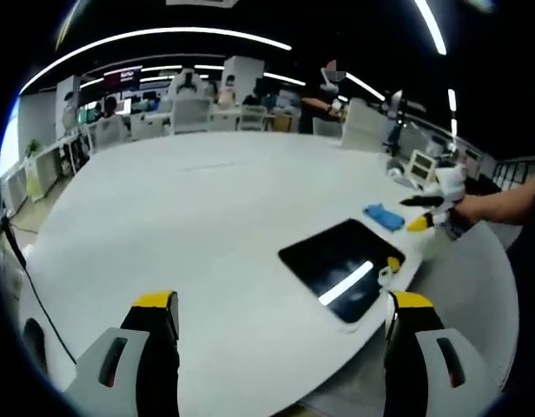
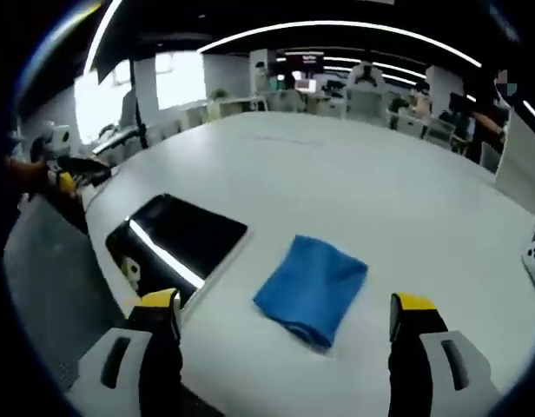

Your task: Wipe the mirror surface with the cleaning cloth until all visible marks leave the cleaned area.

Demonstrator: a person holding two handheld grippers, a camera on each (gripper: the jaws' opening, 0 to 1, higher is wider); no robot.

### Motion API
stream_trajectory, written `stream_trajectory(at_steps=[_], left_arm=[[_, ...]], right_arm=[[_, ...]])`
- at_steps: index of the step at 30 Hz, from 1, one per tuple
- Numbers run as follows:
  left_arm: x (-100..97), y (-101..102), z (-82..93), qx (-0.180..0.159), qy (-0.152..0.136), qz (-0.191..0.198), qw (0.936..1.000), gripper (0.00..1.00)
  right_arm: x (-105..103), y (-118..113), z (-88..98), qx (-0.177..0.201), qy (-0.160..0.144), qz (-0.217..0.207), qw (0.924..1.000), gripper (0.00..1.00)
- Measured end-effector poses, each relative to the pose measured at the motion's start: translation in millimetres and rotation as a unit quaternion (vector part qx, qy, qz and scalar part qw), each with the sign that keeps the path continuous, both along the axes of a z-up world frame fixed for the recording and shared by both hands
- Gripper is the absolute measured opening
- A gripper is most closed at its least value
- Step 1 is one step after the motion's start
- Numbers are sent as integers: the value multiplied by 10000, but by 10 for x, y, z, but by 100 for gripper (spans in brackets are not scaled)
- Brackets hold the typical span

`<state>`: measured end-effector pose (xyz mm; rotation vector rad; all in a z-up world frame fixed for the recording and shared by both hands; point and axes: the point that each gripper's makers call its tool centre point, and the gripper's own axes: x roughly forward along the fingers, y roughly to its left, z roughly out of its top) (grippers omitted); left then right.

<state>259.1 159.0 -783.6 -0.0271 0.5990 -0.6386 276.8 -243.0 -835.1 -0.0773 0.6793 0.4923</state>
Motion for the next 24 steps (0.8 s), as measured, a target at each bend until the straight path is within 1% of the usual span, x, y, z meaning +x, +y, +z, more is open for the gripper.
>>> stream_trajectory(at_steps=[1,2,3,6,9,13,16,17,21,24], left_arm=[[-11,1,1,12,-10,-2,10000,100],[-18,3,-7,20,-18,-3,10000,100],[-31,13,-18,33,-25,-4,10000,100],[-54,37,-18,20,-45,37,10000,100],[-55,48,1,18,-100,45,9999,100],[-70,53,26,47,-163,42,9998,100],[-83,60,9,57,-146,40,9999,100],[-86,58,9,58,-153,31,9999,100],[-86,44,18,53,-201,-33,9998,100],[-58,45,48,78,-255,-46,9996,100]], right_arm=[[-18,-41,82,118,-95,75,9999,100],[-23,-45,103,148,-121,113,9998,100],[-63,-75,171,200,-166,233,9994,100],[-191,-143,244,181,-68,622,9979,100],[-294,-219,281,73,-69,830,9965,100],[-382,-382,245,59,2,805,9967,100],[-402,-443,219,37,-5,790,9969,100],[-404,-437,215,71,10,782,9969,100],[-401,-370,247,65,-83,873,9961,100],[-393,-363,250,66,-97,932,9956,100]])
